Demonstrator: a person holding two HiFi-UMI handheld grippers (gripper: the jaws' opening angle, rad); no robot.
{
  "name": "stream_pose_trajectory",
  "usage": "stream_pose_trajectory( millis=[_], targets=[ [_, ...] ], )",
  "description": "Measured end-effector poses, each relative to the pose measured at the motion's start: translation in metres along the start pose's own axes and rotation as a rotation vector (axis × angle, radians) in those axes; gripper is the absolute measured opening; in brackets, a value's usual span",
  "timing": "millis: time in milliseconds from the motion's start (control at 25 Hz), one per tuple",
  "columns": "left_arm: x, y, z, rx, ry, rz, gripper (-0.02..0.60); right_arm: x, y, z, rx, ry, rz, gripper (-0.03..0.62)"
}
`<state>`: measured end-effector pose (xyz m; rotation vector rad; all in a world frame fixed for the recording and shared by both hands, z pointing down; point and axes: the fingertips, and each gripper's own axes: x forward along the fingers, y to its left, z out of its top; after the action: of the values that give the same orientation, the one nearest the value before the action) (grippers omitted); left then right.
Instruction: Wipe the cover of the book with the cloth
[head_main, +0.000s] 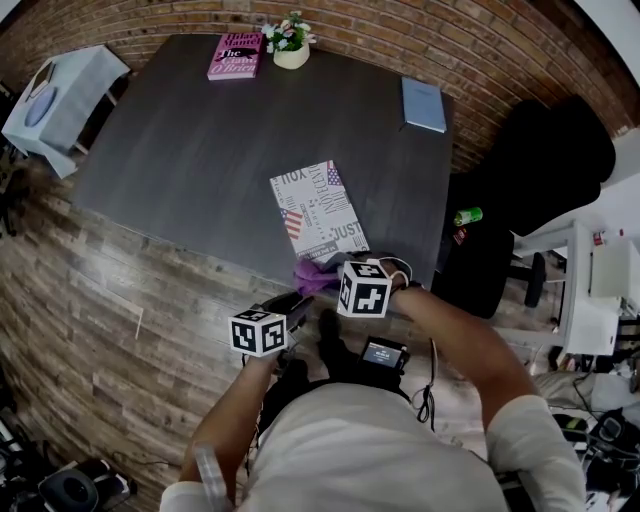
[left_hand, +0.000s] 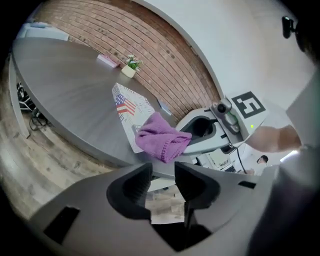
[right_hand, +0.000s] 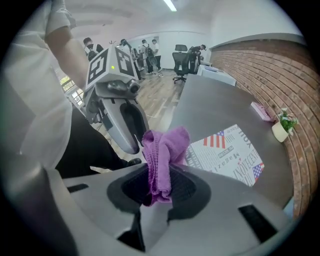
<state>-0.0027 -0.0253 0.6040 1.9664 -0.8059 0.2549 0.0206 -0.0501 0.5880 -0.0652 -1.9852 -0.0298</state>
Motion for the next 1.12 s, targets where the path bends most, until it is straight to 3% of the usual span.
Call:
stream_pose_trajectory(
  millis=[160,560,920,1120],
  targets=[
    [-0.012,-0.016,0.008,-0.065,-0.062,-0.084,0.178,-0.012,0.006,0.010,-0.002,-0.044,-0.024,0.094],
    [-0.038,-0.025,0.063,-0.219,-0.297,-0.187,0.199,-0.029,-0.030,0.038,-0.047,-0.116,-0.331,0.094],
    [-0.044,-0.012,0.092,-0.322,-0.391,-0.210,0.232,-0.023,-0.026,0.054,-0.186,-0.098,-0.425,0.098],
    [-0.047,-0.001,0.092,-0.362,-0.407,-0.198,0.234,-0.023,-0.018,0.070,-0.214,-0.164,-0.410,0.117]
  ],
)
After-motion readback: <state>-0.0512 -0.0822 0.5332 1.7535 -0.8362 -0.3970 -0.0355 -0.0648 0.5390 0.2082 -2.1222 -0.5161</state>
